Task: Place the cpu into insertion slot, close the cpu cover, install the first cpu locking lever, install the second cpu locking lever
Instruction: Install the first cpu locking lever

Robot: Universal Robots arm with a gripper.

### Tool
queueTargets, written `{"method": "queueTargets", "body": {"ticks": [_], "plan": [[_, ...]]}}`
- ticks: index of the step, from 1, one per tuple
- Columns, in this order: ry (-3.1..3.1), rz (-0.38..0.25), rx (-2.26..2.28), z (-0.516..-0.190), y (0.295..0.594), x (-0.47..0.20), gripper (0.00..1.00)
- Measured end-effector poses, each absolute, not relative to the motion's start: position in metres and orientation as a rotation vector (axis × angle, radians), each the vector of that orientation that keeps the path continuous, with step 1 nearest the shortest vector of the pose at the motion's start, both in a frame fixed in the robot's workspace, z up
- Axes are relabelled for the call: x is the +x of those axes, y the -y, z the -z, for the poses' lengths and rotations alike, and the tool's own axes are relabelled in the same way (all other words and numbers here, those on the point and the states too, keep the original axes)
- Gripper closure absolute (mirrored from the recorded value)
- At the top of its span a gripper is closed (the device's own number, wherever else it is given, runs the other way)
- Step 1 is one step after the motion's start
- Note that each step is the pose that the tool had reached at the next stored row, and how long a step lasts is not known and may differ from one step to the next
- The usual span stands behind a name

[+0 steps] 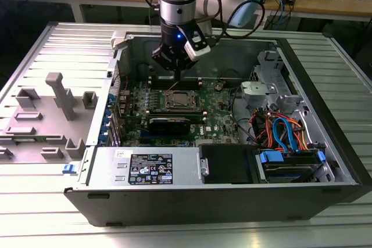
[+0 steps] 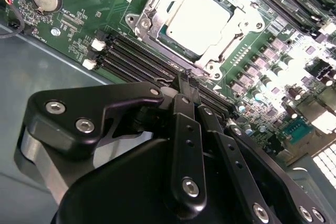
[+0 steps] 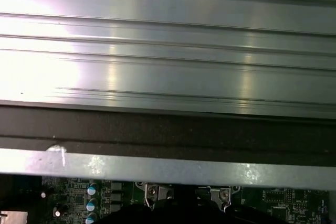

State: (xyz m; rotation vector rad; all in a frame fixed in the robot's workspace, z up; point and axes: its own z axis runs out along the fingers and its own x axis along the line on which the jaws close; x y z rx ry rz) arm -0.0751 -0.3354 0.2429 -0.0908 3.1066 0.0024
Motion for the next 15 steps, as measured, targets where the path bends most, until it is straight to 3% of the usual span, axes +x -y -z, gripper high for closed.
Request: {"method": "queueTargets", "body": {"ticks": [15], "plan": [[-3.107,-0.002,-0.091,-0.2367,0.3354,-0.068,0.89]]}}
